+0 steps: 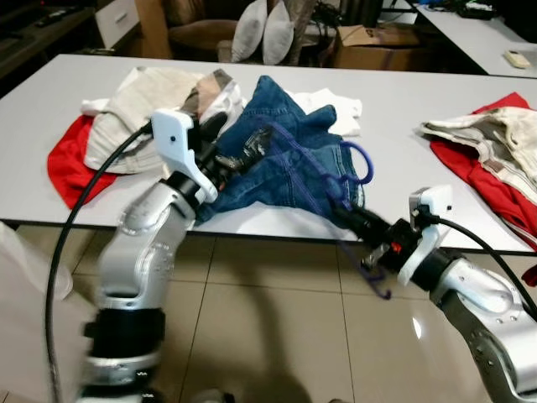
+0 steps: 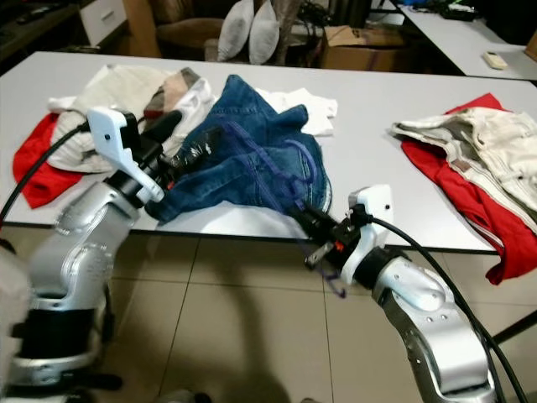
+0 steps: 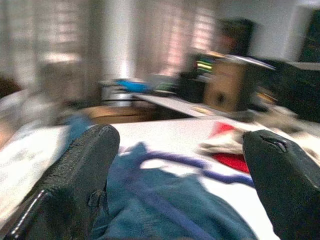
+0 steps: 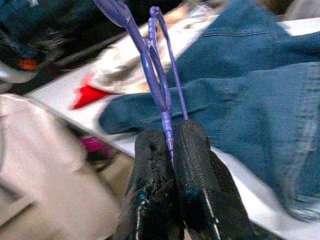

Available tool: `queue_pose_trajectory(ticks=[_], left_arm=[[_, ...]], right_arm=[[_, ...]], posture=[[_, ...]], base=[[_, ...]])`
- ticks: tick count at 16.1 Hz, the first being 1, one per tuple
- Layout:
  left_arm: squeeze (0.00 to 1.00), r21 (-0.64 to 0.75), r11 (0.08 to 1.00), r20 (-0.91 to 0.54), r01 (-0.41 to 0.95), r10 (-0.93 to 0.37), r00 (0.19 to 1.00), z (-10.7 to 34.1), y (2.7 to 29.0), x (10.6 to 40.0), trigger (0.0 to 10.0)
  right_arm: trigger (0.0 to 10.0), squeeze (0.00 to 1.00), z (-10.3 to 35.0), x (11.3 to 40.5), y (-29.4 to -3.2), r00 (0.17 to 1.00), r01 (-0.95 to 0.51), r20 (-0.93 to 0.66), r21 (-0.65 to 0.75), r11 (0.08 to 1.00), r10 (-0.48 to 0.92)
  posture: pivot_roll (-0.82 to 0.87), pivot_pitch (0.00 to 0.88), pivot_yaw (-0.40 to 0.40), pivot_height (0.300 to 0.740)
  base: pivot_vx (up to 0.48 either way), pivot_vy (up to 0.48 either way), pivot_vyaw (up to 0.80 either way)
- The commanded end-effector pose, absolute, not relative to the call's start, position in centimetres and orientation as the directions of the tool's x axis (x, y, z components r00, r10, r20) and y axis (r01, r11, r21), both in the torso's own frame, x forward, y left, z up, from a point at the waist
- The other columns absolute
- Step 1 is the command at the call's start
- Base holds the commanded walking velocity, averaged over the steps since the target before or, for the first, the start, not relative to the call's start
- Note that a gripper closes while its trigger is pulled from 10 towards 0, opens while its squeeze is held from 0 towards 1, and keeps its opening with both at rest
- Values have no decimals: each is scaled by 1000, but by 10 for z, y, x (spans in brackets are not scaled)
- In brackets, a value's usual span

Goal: Hang hanger

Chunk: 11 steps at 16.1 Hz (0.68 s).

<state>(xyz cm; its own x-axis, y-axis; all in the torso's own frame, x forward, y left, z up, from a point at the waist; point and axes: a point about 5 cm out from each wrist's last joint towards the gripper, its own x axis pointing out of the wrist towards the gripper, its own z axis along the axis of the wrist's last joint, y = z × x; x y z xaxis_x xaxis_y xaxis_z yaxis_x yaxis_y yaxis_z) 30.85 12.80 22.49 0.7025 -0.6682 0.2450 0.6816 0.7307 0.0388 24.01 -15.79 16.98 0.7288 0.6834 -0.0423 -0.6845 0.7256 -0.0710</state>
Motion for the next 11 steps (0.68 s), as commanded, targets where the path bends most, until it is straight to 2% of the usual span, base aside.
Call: queue_pose_trajectory(ticks=[1, 2, 3, 4, 5, 6, 8, 9, 11], left_arm=[[1000, 113, 667, 236, 736, -738, 632, 232, 129, 306, 10000], [1000, 189, 624, 187, 759, -781, 596, 234, 137, 308, 10000], [1000, 261, 514, 101, 817, -856, 507, 239, 142, 305, 10000], [1000, 290, 450, 53, 845, -889, 455, 242, 144, 304, 10000], [0, 342, 319, -44, 884, -934, 354, 253, 146, 305, 10000], [0, 357, 285, -69, 889, -942, 330, 257, 146, 307, 10000], [0, 358, 107, -147, 928, -975, 169, 264, 130, 312, 10000], [0, 353, 70, -163, 933, -977, 135, 264, 127, 312, 10000], [0, 274, -72, -303, 959, -953, 15, 240, 116, 312, 10000]], right_arm=[[10000, 0, 175, 237, -161, 698, -716, -33, -59, 695, 716], [10000, 0, 173, 236, -163, 664, -748, -60, -60, 661, 745], [10000, 0, 172, 234, -167, 612, -791, -97, -86, 606, 785], [10000, 0, 173, 233, -169, 584, -811, -114, -100, 576, 803], [10000, 0, 177, 233, -172, 519, -854, -154, -135, 503, 841], [10000, 0, 179, 233, -173, 497, -867, -171, -147, 476, 851], [10000, 0, 186, 235, -175, 435, -896, -239, -213, 390, 868], [10000, 0, 187, 236, -175, 428, -898, -245, -222, 379, 870], [10000, 0, 195, 241, -173, 418, -895, -253, -280, 347, 873]], posture=[[-111, 0, 16, 740], [-107, 0, 11, 740], [-104, 0, 7, 740], [-104, 0, 7, 740], [-110, 0, 13, 740], [-110, 0, 13, 740], [-110, 0, 14, 740], [-110, 0, 15, 740], [-114, 0, 32, 740]], base=[[0, 0, 0], [0, 0, 0], [0, 0, 0], [0, 0, 0], [0, 0, 0], [0, 0, 0], [0, 0, 0], [0, 0, 0], [0, 0, 0]])
